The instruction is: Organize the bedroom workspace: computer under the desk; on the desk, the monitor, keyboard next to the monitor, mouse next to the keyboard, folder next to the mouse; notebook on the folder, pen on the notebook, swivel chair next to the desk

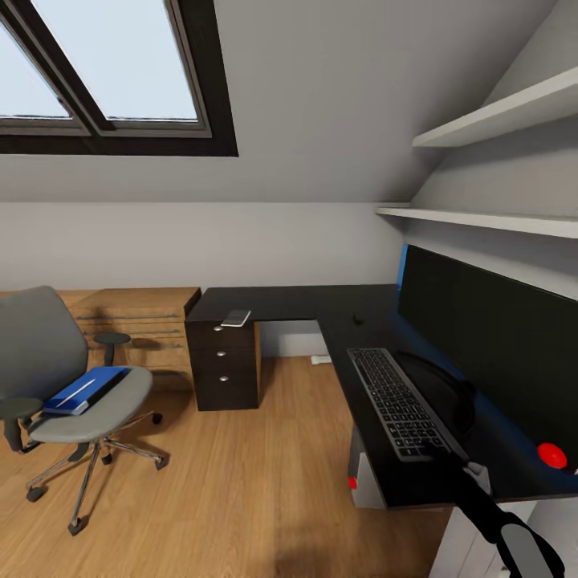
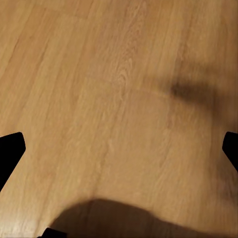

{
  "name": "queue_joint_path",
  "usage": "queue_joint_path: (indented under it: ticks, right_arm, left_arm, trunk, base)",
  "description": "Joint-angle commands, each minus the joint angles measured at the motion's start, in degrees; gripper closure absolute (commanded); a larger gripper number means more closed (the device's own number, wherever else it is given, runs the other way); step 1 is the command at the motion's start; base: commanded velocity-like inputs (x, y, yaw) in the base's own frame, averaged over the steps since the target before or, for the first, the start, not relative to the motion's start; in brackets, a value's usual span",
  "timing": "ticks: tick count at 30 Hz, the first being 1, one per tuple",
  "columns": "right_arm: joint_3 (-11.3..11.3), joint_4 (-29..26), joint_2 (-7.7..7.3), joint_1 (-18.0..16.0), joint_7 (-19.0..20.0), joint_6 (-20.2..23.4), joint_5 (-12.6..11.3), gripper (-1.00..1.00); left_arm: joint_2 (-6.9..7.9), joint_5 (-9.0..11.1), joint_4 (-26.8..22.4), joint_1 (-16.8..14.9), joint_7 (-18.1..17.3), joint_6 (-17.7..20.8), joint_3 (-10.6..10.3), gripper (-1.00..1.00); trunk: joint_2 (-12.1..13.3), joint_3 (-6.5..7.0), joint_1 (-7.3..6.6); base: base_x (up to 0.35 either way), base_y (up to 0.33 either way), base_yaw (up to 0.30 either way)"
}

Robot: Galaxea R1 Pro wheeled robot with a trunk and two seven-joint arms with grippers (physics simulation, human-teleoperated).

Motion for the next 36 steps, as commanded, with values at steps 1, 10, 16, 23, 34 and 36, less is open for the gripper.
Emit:
queue_joint_path:
  ticks: [1, 10, 16, 23, 34, 36]
  right_arm:
    - [-0.08, -0.01, 0.02, -0.04, -0.44, 0.24, -0.49, 1.00]
    - [0.06, 0.08, 0.12, -0.04, -1.31, -1.48, -0.48, 1.00]
    - [0.03, 0.03, 0.13, -0.04, -1.15, -1.55, -0.56, 1.00]
    - [0.03, 0.00, 0.12, -0.04, -0.85, -1.57, -0.50, 1.00]
    - [0.09, 0.08, 0.24, -0.04, -0.76, -1.57, -0.55, 1.00]
    - [0.08, 0.08, 0.27, -0.04, -0.73, -1.59, -0.58, 1.00]
  left_arm:
    - [-0.03, 0.58, -0.06, 0.01, 0.05, -0.11, 0.02, -1.00]
    - [-0.04, 0.58, -0.06, 0.01, 0.05, -0.12, 0.02, -1.00]
    - [-0.04, 0.58, -0.06, 0.01, 0.05, -0.44, 0.02, -1.00]
    - [-0.04, 0.58, -0.06, 0.00, 0.06, -0.47, 0.02, -1.00]
    - [0.03, 0.58, -0.06, -0.01, 0.05, -0.49, 0.02, -1.00]
    - [0.04, 0.58, -0.06, 0.00, 0.05, -0.51, 0.05, -1.00]
  trunk:
    - [-0.03, -0.05, 0.00]
    - [-0.03, -0.05, 0.00]
    - [-0.03, -0.05, 0.00]
    - [-0.03, -0.05, 0.00]
    - [-0.03, -0.05, 0.00]
    - [-0.03, -0.05, 0.00]
  base:
    - [-0.009, -0.007, 0.000]
    - [0.048, -0.001, 0.000]
    - [0.115, 0.000, 0.000]
    - [0.010, 0.000, 0.000]
    - [0.000, 0.000, 0.000]
    - [0.037, 0.000, 0.000]
